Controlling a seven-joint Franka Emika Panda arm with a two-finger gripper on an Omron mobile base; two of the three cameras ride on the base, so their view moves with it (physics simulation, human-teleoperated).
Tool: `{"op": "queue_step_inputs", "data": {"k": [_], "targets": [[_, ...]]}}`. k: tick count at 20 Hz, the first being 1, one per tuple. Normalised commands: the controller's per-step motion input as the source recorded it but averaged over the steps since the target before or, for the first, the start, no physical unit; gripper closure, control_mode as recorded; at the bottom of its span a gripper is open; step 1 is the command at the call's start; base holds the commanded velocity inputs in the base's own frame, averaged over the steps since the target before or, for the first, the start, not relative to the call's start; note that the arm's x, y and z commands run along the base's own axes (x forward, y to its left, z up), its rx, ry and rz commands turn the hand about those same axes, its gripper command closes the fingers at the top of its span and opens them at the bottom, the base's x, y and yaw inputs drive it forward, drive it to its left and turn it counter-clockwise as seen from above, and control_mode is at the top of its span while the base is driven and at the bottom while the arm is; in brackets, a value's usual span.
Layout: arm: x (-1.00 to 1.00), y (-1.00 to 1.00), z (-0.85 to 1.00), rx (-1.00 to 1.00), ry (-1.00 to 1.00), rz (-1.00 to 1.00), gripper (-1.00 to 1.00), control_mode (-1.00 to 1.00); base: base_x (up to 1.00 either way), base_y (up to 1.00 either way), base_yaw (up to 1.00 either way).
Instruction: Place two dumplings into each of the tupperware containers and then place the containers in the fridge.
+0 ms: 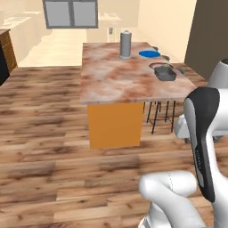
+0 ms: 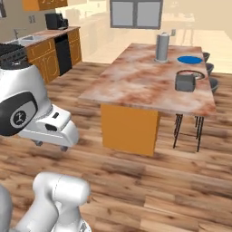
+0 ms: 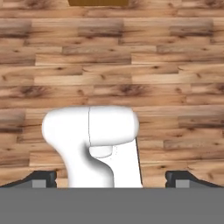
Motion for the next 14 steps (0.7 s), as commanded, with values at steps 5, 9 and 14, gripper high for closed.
{"op": "queue_step_inputs", "data": {"k": [5, 9, 14], "targets": [[0.0, 0.0, 0.0, 0.0, 0.0, 0.0, -1.0, 1.0, 0.45, -1.0, -0.03], [0.0, 0.0, 0.0, 0.0, 0.0, 0.0, -1.0, 1.0, 0.54, -1.0, 0.0], [0.0, 0.0, 0.0, 0.0, 0.0, 0.0, -1.0, 1.0, 0.52, -1.0, 0.0]]}}
